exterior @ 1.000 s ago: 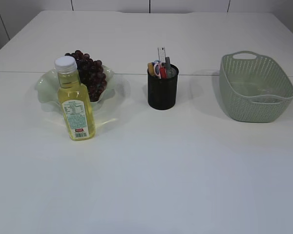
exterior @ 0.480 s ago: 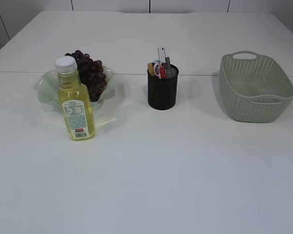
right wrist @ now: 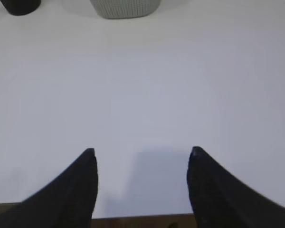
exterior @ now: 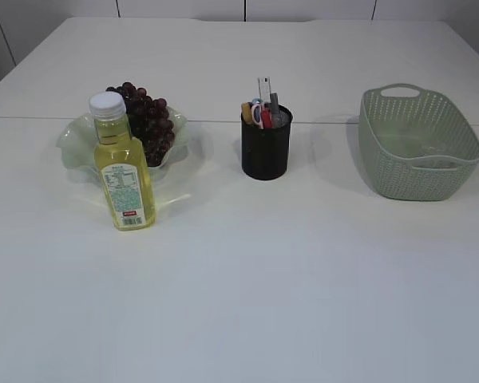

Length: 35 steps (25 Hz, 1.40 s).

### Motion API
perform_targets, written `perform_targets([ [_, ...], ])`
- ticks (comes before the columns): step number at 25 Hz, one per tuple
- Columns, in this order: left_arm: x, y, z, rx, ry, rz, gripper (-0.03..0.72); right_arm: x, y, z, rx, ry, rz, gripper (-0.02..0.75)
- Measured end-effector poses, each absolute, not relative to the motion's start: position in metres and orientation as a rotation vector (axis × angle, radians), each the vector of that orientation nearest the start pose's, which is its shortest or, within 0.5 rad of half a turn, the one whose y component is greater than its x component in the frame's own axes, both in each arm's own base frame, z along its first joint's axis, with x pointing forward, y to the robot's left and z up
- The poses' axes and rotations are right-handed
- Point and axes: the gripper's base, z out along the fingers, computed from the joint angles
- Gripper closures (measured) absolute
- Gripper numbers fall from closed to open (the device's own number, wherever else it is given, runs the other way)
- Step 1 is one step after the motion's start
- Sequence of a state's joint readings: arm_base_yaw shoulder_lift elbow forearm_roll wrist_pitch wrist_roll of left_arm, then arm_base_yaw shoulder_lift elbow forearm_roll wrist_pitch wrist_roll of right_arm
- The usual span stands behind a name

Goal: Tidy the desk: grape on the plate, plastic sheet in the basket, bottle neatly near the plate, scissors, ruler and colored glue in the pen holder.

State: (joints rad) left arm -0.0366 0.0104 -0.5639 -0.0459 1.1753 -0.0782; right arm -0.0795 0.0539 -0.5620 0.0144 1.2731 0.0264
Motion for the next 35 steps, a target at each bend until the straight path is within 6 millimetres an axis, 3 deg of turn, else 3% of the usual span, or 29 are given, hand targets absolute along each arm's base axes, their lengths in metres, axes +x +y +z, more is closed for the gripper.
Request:
perform_targets([
  [15, -0.009, -0.003, 0.281, -0.039, 2.079, -0.125, 0.232, -0.002, 0.0, 0.27, 0.041, 2.199, -0.068, 0.267],
  [35, -0.008, -0.003, 0.281, -0.039, 2.076, -0.126, 0.251, -0.004, 0.002, 0.27, 0.011, 2.169, -0.056, 0.267],
])
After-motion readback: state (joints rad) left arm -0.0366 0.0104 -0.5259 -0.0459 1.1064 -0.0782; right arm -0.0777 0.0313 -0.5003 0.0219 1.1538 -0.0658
